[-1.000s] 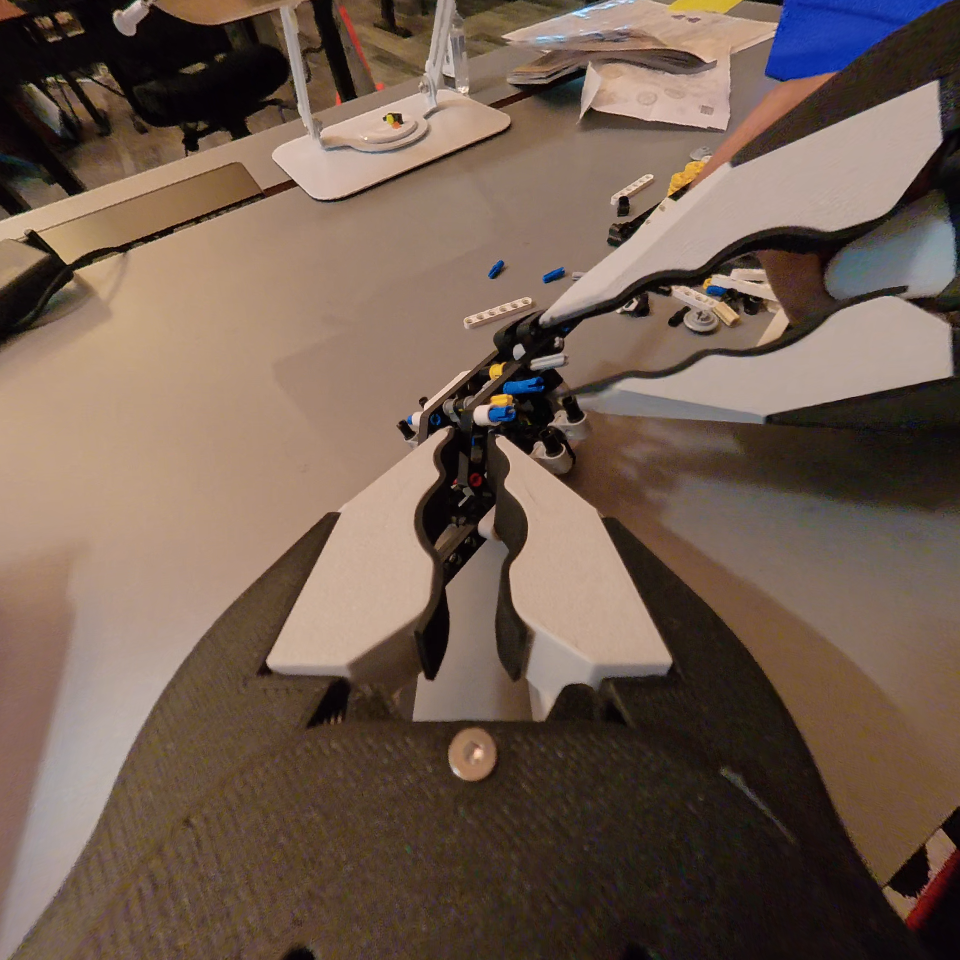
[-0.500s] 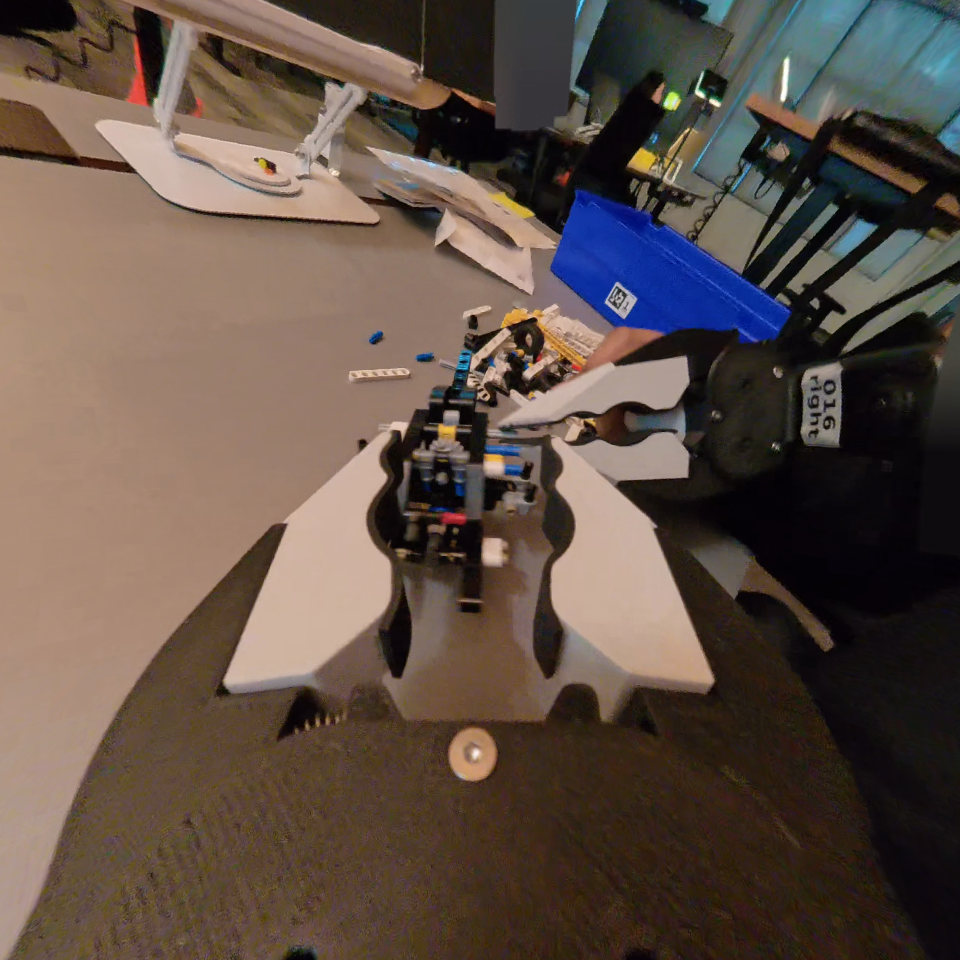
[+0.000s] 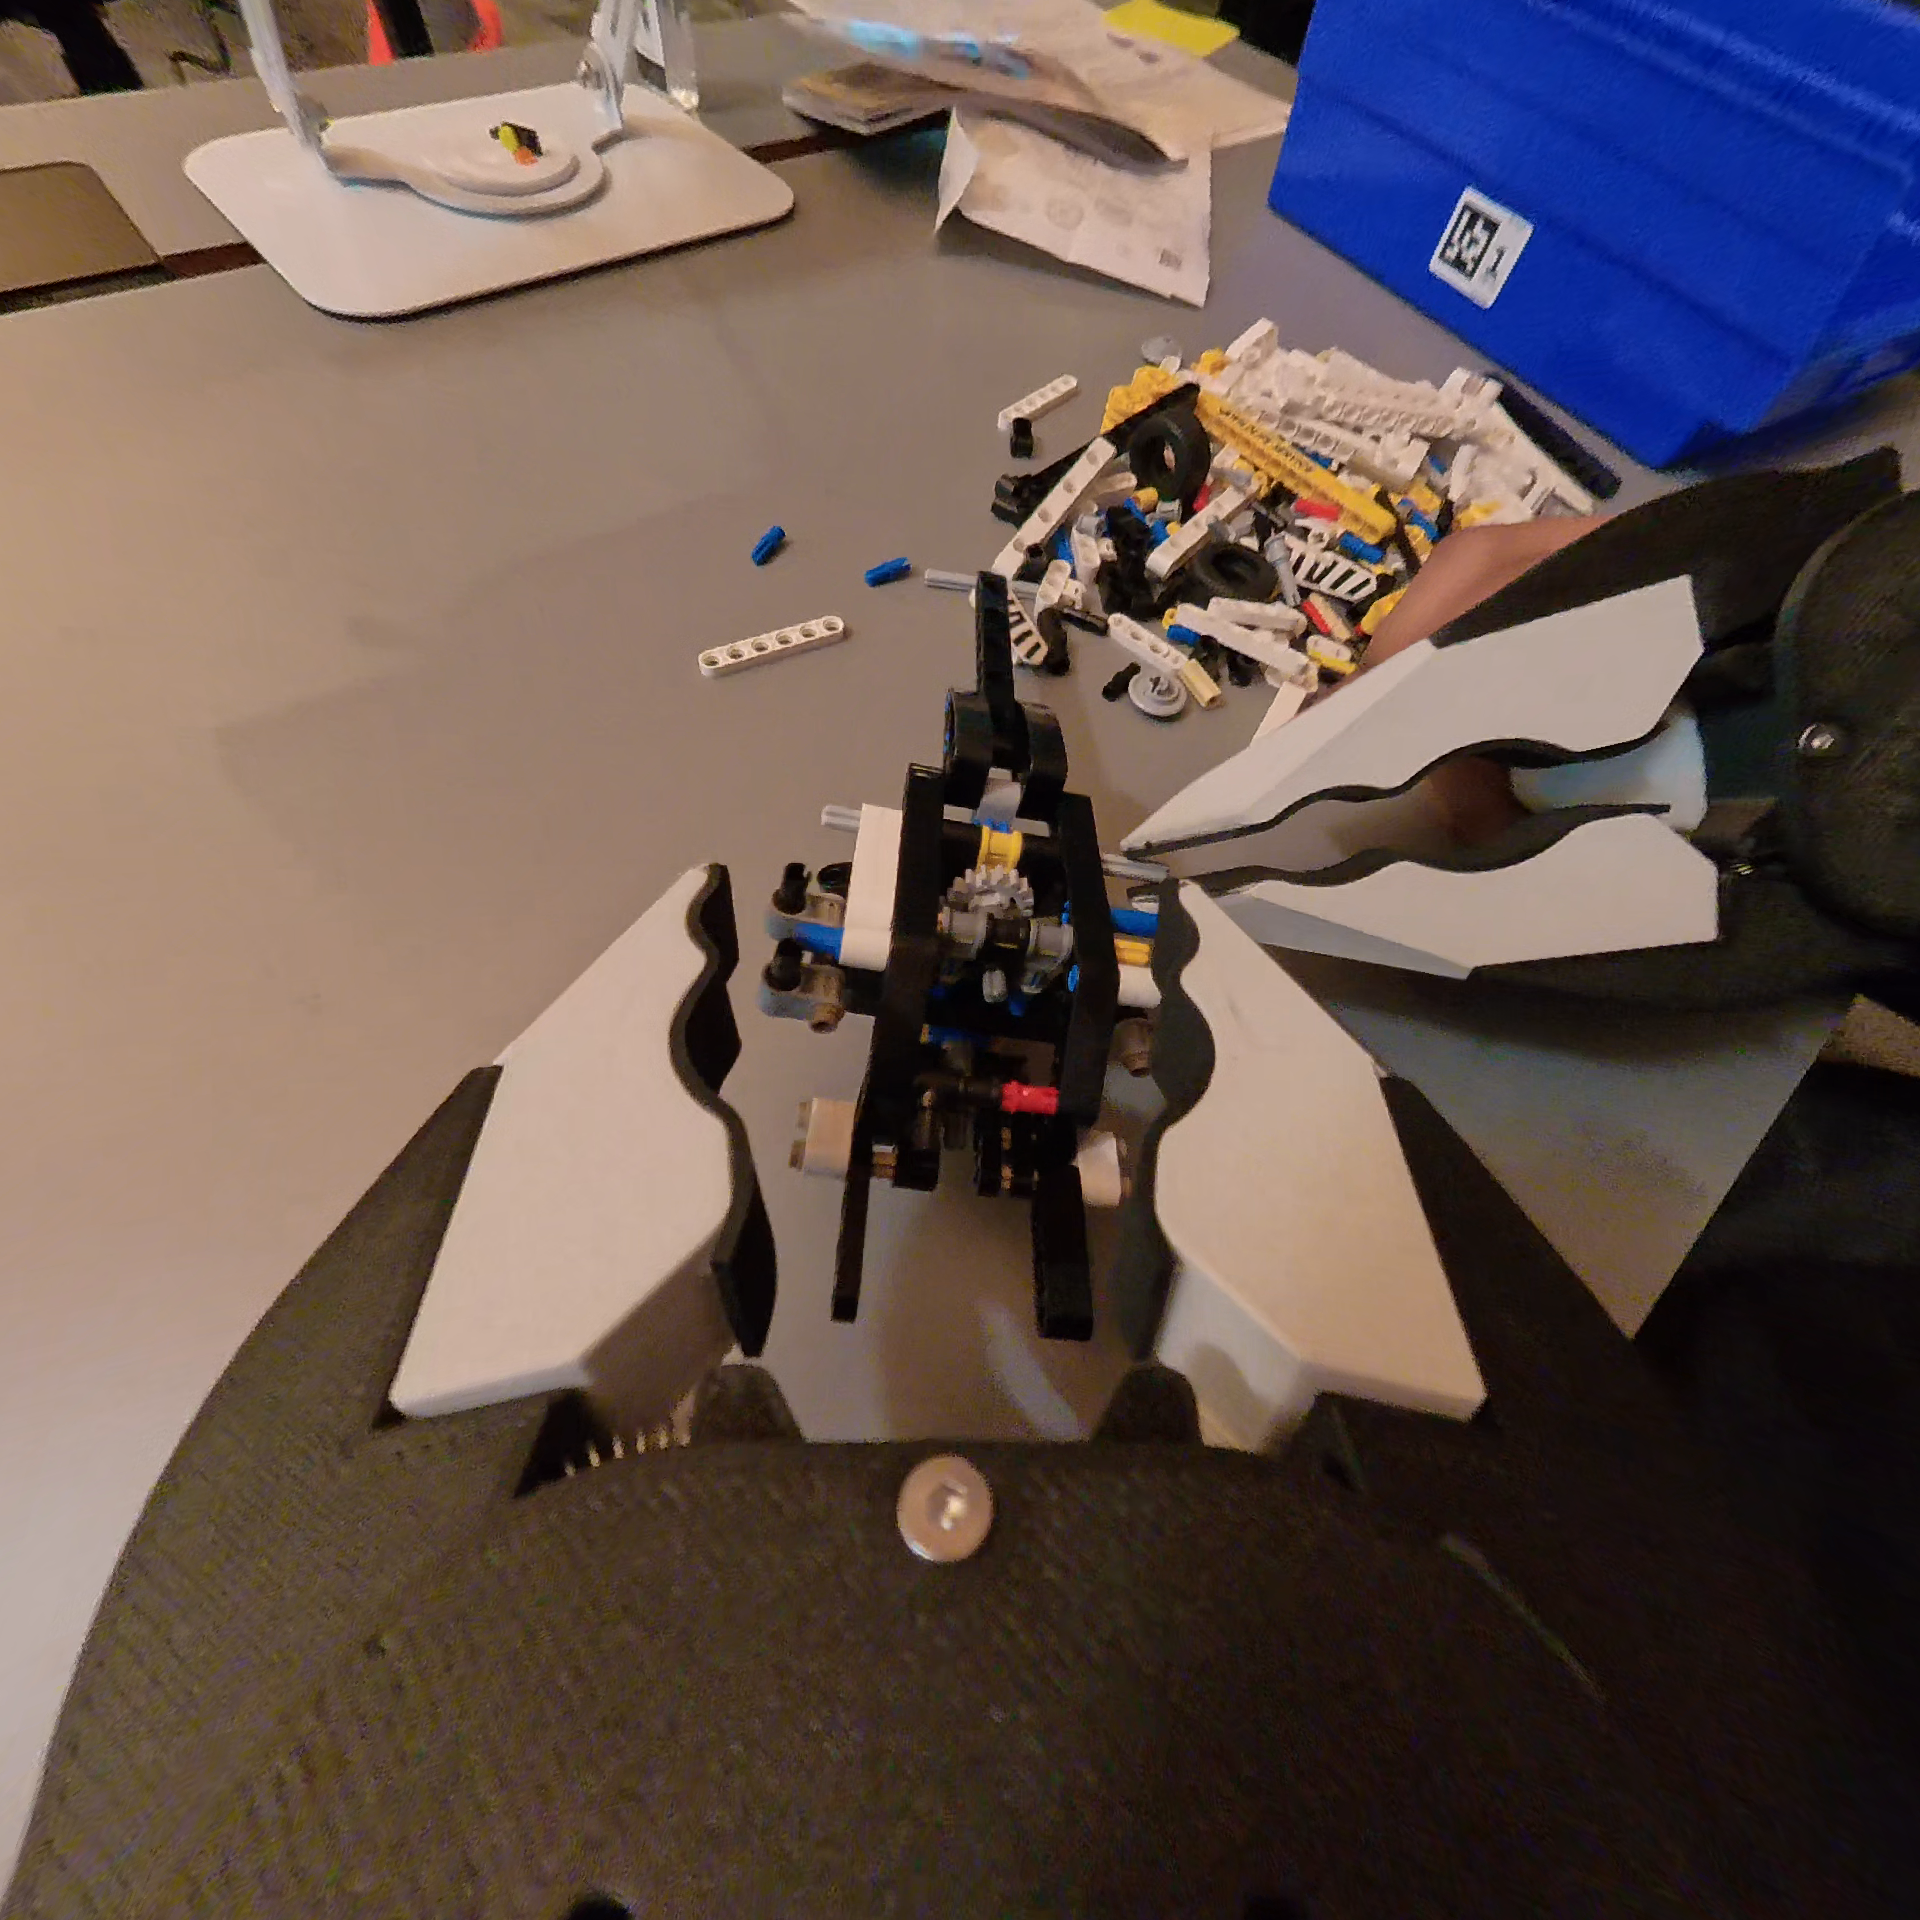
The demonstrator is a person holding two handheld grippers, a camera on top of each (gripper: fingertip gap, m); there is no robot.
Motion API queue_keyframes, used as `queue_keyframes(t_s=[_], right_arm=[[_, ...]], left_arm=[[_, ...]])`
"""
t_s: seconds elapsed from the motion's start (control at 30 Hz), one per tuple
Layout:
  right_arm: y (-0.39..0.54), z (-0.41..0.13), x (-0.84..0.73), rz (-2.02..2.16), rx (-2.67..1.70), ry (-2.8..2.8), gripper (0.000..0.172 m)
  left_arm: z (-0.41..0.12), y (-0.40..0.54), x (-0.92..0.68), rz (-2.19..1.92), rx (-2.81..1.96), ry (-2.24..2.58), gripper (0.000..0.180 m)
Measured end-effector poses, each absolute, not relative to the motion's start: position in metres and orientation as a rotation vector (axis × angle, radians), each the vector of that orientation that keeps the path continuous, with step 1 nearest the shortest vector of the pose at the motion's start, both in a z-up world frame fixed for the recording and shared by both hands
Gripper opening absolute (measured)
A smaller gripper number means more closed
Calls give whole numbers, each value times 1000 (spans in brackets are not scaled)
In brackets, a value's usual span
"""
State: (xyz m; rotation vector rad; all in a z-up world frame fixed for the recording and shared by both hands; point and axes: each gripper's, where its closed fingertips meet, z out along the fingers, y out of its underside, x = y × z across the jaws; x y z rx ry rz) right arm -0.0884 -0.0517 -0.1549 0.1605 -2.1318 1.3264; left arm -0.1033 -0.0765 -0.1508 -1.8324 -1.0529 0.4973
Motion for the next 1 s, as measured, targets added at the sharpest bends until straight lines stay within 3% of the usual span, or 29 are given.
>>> queue_keyframes(t_s=[0.2, 0.53, 1.0], right_arm=[[-47, -159, -87, 1356, -3, -2251, 6], [-41, -165, -84, 1655, -666, -2575, 8], [-49, -178, -84, 1514, -637, -2619, 2]], left_arm=[[-157, -71, -104, 569, -1911, -1037, 71], [-158, -65, -98, 743, -1989, -960, 69], [-157, -63, -95, 838, -2018, -890, 67]])
